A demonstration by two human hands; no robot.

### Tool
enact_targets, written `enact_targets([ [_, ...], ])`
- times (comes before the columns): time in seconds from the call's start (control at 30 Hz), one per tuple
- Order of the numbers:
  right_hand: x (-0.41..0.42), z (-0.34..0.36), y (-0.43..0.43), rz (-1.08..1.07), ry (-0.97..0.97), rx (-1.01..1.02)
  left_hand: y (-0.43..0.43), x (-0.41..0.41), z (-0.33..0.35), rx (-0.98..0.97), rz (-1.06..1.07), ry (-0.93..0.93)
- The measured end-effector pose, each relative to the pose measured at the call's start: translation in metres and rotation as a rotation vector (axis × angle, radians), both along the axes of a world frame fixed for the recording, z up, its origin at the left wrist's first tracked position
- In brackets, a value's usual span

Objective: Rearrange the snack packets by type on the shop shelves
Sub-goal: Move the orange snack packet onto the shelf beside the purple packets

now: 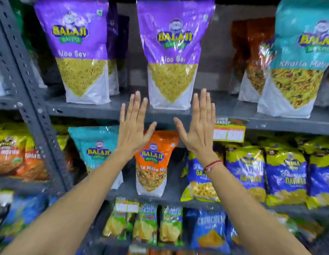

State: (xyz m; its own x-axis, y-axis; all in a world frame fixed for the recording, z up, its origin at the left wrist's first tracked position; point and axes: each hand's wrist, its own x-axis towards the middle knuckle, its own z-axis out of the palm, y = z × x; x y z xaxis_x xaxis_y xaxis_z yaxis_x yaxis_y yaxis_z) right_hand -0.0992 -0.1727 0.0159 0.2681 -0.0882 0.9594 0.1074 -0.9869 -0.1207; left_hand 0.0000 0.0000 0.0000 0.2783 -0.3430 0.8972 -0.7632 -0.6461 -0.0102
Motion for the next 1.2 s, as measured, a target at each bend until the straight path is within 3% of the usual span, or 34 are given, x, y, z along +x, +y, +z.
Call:
enact_targets([
  [0.27,0.002,-0.12,0.015,0.109,0.299,0.022,0.033,-0.004,-0.114,0.163,-0.003,0.33],
  [0.4,0.013,-0.165,0.016,0.123,0.591,0.265,0.038,0.004,-0.152,0.127,0.009,0.552],
  [0.57,0.042,-0.196,0.01,0.268,0.957,0.675,0.027,0.028,-0.178,-0.029,-0.043,1.127],
  [0.63,0.052,-0.202,0.008,0.321,1.031,0.753,0.024,0.037,-0.186,-0.017,-0.164,1.242],
  [0.83,0.07,-0.211,0.007,0.445,1.168,0.799,0.017,0.054,-0.197,-0.007,-0.238,1.457],
  [1.2,0.047,-0.208,0.009,0.45,1.13,0.758,0.04,0.032,-0.192,0.005,-0.303,1.472],
])
